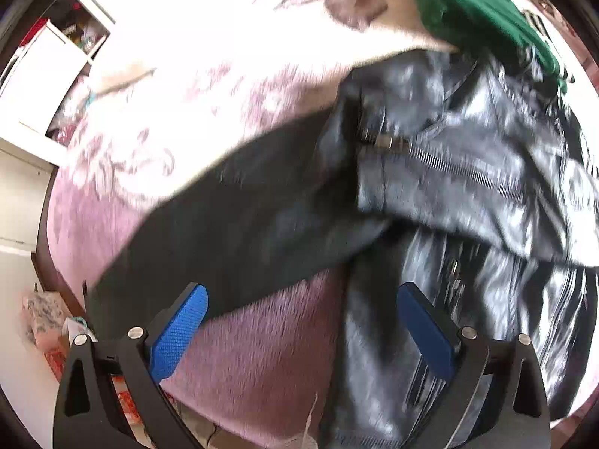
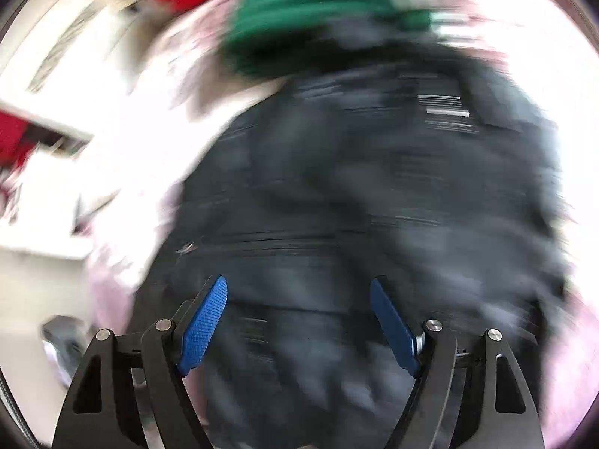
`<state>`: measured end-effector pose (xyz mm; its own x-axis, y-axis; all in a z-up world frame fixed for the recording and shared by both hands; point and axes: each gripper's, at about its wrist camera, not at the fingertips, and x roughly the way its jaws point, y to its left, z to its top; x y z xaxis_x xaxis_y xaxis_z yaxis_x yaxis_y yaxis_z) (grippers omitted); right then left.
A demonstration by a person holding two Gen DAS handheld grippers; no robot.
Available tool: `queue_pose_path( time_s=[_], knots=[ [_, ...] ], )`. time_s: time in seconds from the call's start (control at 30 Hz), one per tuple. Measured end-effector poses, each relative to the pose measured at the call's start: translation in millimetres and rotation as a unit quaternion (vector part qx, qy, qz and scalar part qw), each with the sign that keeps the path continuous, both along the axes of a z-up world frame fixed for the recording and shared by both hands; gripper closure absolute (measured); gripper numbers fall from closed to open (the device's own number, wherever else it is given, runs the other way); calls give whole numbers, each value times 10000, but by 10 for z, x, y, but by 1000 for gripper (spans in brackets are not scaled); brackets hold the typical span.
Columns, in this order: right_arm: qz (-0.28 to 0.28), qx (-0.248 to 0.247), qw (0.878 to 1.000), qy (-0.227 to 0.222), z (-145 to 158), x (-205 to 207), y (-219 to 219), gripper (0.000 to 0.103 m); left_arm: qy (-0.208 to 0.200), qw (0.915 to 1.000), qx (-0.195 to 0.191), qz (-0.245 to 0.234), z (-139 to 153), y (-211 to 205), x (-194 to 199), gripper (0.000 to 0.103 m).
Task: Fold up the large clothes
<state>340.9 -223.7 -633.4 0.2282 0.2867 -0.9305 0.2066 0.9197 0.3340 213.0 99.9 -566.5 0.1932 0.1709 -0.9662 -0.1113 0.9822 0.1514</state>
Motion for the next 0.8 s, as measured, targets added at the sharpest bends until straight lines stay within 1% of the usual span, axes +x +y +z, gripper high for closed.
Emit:
queue_pose_path(
  time_s=[0.03, 0.07, 0.1, 0.13, 0.17, 0.2, 0.23, 0.27, 0.3, 0.33, 0.37, 0.4, 0.47, 0.5, 0.53, 0.63, 0.7, 0.77, 0.8],
  knots=[
    [-234, -579, 9979, 181, -47, -138, -232, 22, -60, 10000, 21, -27, 7, -32, 57, 0],
    [-299, -906, 9949, 326, -84, -5, -364, 22, -124, 9999, 43, -55, -7, -53, 124, 0],
    [-350, -1389, 9880, 579, -216, -60, -562, 22, -151, 9998, 63, -83, -41, -76, 195, 0],
    [-345, -1690, 9814, 846, -398, -93, -693, 23, -155, 9998, 66, -120, -90, -108, 286, 0],
    [-300, -1798, 9778, 1032, -566, -119, -786, 26, -161, 9997, 71, -155, -65, -321, 378, 0],
    [-257, -1814, 9769, 1097, -682, -105, -820, 37, -175, 9996, 117, -197, -114, -350, 446, 0],
    [-234, -1897, 9754, 1096, -772, -96, -852, 53, -155, 9994, 165, -253, -172, -391, 536, 0],
    [-355, -2341, 9668, 962, -852, -41, -905, 60, -139, 9994, 157, -282, -193, -472, 606, 0],
    [-540, -2396, 9653, 890, -879, -33, -1006, 64, -148, 9993, 143, -319, -214, -546, 678, 0],
    [-770, -2361, 9649, 851, -909, -28, -1085, 64, -157, 9991, 153, -367, -219, -655, 745, 0],
    [-1324, -2433, 9575, 807, -940, -72, -1230, 64, -145, 9987, 168, -448, -242, -760, 813, 0],
    [-1570, -2341, 9565, 749, -958, -74, -1294, 64, -106, 9983, 176, -543, -259, -885, 883, 0],
    [-1926, -1993, 9580, 741, -1063, -149, -1378, 57, -87, 9963, 480, -701, -392, -1040, 975, 0],
    [-1991, -1909, 9579, 799, -1128, -188, -1353, 54, -63, 9956, 579, -735, -460, -1087, 1012, 0],
    [-1990, -1899, 9579, 823, -1136, -214, -1311, 53, -24, 9955, 589, -741, -525, -1087, 1045, 0],
    [-2002, -1803, 9569, 1088, -1065, -295, -1264, 53, 12, 9975, 405, -586, -517, -1013, 1073, 0],
    [-2138, -1621, 9566, 1141, -961, -448, -1236, 53, 59, 9987, 248, -444, -408, -898, 1021, 0],
    [-2201, -1651, 9539, 1196, -802, -609, -1182, 52, 8, 9997, 116, -196, -232, -687, 901, 0],
    [-2188, -1619, 9552, 1163, -755, -645, -1117, 52, 4, 10000, -19, -34, -123, -537, 791, 0]
  ],
)
